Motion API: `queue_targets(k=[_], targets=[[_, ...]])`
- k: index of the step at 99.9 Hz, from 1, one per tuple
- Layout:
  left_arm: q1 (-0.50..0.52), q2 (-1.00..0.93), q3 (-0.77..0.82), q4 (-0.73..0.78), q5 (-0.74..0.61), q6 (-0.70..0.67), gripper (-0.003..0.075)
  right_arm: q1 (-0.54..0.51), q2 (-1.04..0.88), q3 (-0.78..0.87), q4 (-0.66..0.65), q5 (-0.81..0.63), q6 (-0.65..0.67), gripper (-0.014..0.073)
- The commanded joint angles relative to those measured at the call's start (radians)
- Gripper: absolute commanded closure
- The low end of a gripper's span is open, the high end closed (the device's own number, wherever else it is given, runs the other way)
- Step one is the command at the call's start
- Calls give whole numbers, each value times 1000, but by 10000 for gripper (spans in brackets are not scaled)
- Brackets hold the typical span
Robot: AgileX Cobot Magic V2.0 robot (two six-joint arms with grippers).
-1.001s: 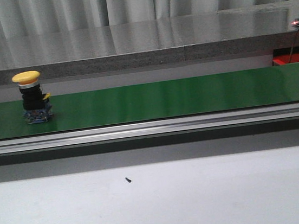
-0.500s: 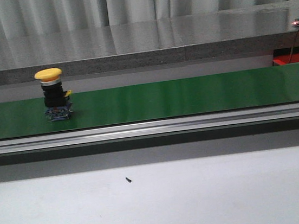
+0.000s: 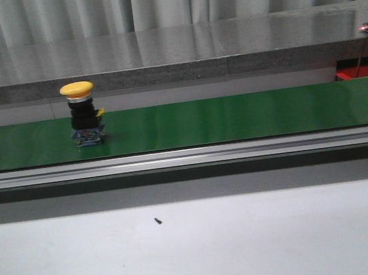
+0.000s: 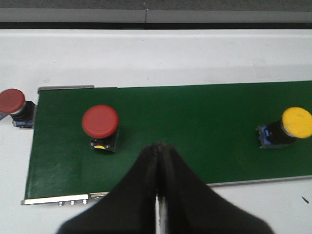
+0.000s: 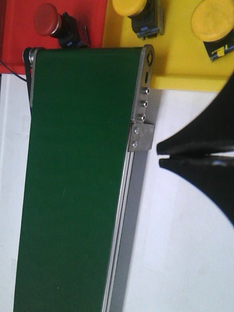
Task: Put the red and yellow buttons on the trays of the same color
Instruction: 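Place the red button on the belt start and release, then lower the right gripper onto the yellow button on the belt and grasp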
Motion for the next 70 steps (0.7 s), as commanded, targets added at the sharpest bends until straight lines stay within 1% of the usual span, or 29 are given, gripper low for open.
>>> queue_targets(k=[1,21,41,62,70], targets=[[-28,-97,52,-44,-92,1,740,-1,-5,-32,18,-37,-5,654],[-36,-268,196,-44,-135,1,740,22,7,-73,21,23,-5,654],[-36,-437,315,-44,-183,1,740,69,100,-182,21,122,-5,654],[-36,-549,362,-44,-181,1,740,159,236,-329,19,210,-7,652],[-36,-566,362,-44,-175,1,740,203,291,-388,5,233,-8,625]])
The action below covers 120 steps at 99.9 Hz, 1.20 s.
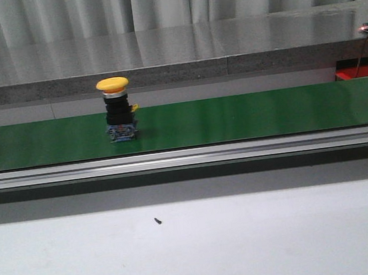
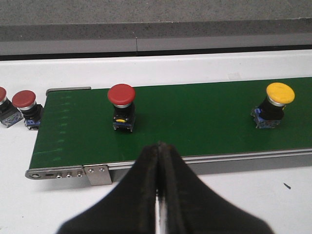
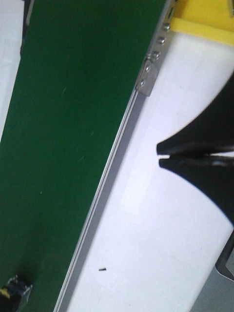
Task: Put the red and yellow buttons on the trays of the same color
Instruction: 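Lower the right gripper onto the yellow button on the belt and grasp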
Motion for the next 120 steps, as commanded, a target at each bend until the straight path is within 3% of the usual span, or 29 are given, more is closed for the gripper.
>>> queue_targets(k=[1,11,28,37,68,87,120], targets=[[-6,-21,-23,-31,-64,1,740,37,47,-92,3,-10,-8,620],[-6,-28,-23,-31,-64,1,740,81,122,-170,-1,17,-9,486],[-6,-28,-23,-31,-64,1,740,130,253,-307,-1,39,-17,85],[-6,-28,-23,-31,-64,1,740,152,325,-384,-2,51,-17,-28],[-6,-28,-23,-31,-64,1,740,240,561,-636,-20,129,-39,-38],[-6,-28,-23,-31,-64,1,740,266,697,-769,-20,241,-166,-38],[-6,-28,-23,-31,-64,1,740,268,835,-834,-31,222,-280,-38]])
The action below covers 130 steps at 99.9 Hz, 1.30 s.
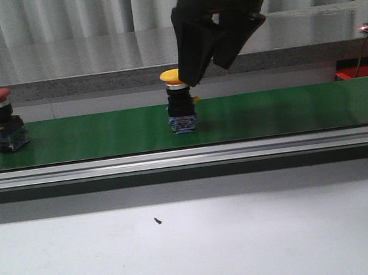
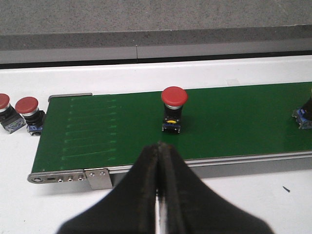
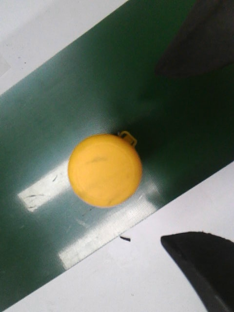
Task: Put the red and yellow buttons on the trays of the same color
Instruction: 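Lower the right gripper onto the yellow button on the belt and grasp, then lift the yellow button and carry it toward the yellow tray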
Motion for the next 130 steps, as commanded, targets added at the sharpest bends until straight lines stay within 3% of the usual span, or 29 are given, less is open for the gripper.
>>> queue_targets(k=[1,28,35,50,57,94,130], targets=[[-6,-2,-27,-30,-66,-1,740,0,-29,-37,12,-46,-25,-38],[-6,-2,-27,-30,-68,-1,740,0,22,-37,9,-102,-25,-20],[-6,-2,-27,-30,-68,-1,740,-1,25,-37,6,-107,-25,78],[-6,-2,-27,-30,-68,-1,740,-7,25,-37,-1,-88,-24,407],[-6,-2,-27,-30,-68,-1,740,-10,23,-37,-4,-86,-23,485],[-6,-2,-27,-30,-68,-1,740,-120,-119,-3,-3,-52,33,496],[-6,-2,-27,-32,-68,-1,740,-414,-294,153,-4,-67,57,496]])
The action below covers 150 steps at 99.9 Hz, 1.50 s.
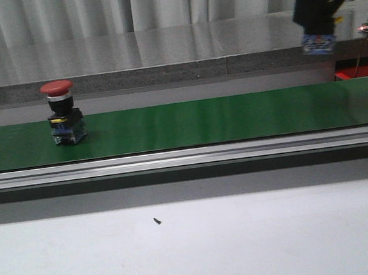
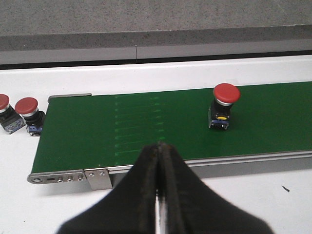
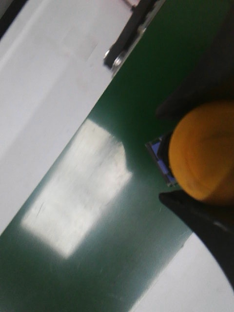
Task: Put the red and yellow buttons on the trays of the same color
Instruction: 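Lift the yellow button and carry it toward the yellow tray, then lower the yellow button into the yellow tray and open the right gripper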
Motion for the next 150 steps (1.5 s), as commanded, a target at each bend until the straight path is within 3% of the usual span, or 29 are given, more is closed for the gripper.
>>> queue_targets(k=[1,28,67,99,136,150], targets=[[-6,-2,-27,-32,-68,-1,740,-79,-86,6,11,-37,20,496],[-6,-2,-27,-32,-63,-1,740,-384,-123,95,11,-132,174,496],[-6,-2,-27,-32,-63,-1,740,-663,-120,222,10,-284,256,496],[-6,-2,-27,-32,-59,-1,740,-787,-104,423,10,-479,336,496],[-6,-2,-27,-32,-63,-1,740,-826,30,458,-18,-446,336,490],[-6,-2,-27,-32,-65,-1,740,-826,30,456,-51,-453,336,323]])
